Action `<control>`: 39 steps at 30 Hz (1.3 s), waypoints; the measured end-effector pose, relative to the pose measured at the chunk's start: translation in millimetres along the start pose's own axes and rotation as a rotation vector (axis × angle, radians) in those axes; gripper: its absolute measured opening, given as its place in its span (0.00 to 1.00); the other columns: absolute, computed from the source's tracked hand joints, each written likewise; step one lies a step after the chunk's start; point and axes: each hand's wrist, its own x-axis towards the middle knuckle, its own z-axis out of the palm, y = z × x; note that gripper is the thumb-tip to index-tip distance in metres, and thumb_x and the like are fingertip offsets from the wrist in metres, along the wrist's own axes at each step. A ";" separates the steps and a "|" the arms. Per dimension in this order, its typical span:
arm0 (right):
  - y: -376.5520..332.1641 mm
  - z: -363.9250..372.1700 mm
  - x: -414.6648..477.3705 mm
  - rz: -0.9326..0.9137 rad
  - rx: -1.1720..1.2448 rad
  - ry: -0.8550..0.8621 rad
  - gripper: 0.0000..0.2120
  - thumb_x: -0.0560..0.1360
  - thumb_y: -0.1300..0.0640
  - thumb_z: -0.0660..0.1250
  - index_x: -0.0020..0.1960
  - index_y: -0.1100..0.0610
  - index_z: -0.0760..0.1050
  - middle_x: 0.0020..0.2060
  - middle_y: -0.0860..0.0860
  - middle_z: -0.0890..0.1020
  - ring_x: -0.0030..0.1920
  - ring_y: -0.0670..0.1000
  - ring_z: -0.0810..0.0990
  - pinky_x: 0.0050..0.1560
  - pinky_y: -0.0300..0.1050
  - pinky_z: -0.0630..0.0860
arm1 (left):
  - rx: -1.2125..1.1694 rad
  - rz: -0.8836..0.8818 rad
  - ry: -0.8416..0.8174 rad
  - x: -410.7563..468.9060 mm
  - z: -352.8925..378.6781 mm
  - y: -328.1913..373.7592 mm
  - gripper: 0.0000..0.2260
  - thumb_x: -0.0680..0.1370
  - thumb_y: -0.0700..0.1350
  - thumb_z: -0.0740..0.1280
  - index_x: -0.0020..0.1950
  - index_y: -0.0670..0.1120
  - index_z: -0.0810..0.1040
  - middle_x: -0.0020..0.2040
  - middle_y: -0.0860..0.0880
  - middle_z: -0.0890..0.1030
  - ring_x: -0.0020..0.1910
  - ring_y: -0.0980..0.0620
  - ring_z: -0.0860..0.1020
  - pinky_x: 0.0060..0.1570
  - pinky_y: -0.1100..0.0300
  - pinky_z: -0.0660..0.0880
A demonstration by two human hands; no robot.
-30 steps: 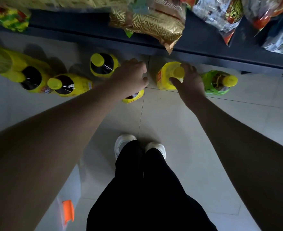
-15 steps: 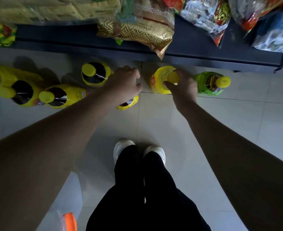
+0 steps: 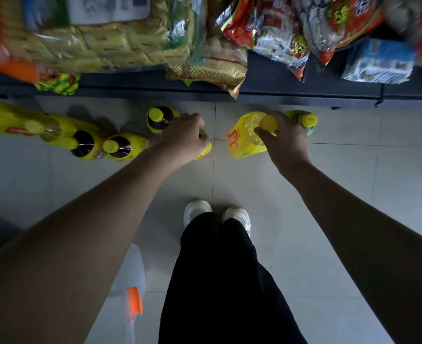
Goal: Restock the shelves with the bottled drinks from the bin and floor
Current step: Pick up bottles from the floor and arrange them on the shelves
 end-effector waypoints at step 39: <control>-395.1 -500.4 -406.3 -0.530 0.730 0.332 0.16 0.75 0.57 0.68 0.61 0.63 0.75 0.52 0.59 0.81 0.55 0.56 0.79 0.60 0.55 0.75 | -0.239 0.292 0.492 -535.0 -427.5 164.2 0.14 0.79 0.50 0.63 0.62 0.48 0.72 0.61 0.51 0.74 0.57 0.53 0.74 0.52 0.59 0.72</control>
